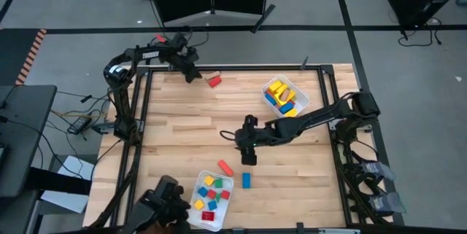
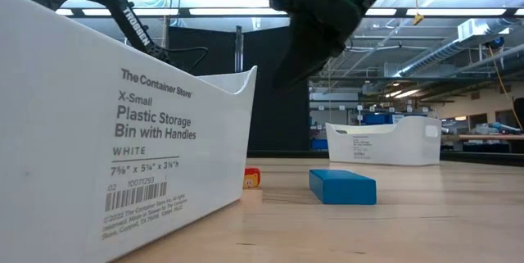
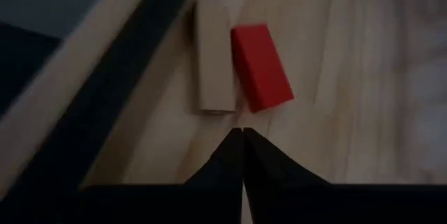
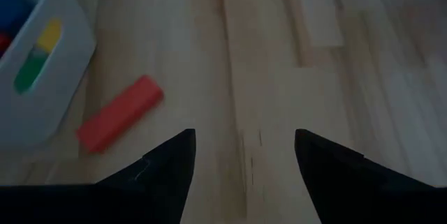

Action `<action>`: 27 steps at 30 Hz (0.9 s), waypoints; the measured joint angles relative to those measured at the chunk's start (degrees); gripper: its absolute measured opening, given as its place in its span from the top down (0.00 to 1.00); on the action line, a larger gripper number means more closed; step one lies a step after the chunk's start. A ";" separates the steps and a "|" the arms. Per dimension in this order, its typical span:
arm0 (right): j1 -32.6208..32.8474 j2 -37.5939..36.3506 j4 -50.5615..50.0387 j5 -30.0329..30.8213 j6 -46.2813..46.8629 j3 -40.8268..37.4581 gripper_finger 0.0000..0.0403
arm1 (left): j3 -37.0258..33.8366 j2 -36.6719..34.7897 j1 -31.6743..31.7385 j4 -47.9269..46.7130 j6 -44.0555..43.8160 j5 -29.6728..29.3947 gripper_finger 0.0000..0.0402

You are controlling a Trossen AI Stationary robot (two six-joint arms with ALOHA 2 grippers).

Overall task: Sort blocks by size
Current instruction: Put the brown rectangle block into the top white bin

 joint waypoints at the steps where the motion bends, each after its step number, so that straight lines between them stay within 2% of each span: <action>1: 0.19 -0.13 0.05 0.79 0.89 0.15 0.37 | -0.32 0.00 -0.78 0.21 0.10 -1.41 0.97; 5: 1.26 -0.42 -0.31 2.52 3.54 0.15 0.37 | -0.59 0.00 -4.19 -0.16 1.70 -11.06 0.87; 12: 2.79 -0.42 -0.76 5.34 4.84 0.15 0.38 | -0.59 -0.04 -8.54 2.70 3.26 -23.44 0.61; 17: 2.99 -0.44 -0.81 6.07 4.92 0.15 0.38 | -0.57 -0.04 -10.12 2.93 4.61 -24.07 0.47; 20: 2.96 -0.44 -0.77 6.10 4.86 0.15 0.38 | -0.58 -0.04 -10.94 4.70 4.30 -26.87 0.42; 27: 2.26 -0.44 -0.78 6.16 4.56 0.13 0.39 | -0.57 -0.02 -11.94 8.26 3.19 -27.18 0.39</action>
